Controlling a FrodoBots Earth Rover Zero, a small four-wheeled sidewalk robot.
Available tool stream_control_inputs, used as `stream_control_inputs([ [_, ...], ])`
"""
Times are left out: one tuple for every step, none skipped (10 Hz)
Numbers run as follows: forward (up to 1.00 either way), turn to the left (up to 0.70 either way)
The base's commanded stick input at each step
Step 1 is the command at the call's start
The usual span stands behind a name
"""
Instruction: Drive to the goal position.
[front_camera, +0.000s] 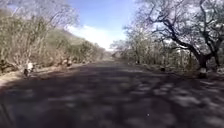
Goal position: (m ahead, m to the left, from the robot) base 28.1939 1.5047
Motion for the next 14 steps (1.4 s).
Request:
stream_control_inputs([
  [0.7, 0.0],
  [0.7, 0.0],
  [0.7, 0.0],
  [0.7, 0.0],
  [0.7, 0.0],
  [0.7, 0.0],
  [0.7, 0.0],
  [0.7, 0.0],
  [0.7, 0.0],
  [0.7, 0.0],
  [0.7, 0.0],
  [0.7, 0.0],
  [0.7, 0.0],
  [0.7, 0.0],
])
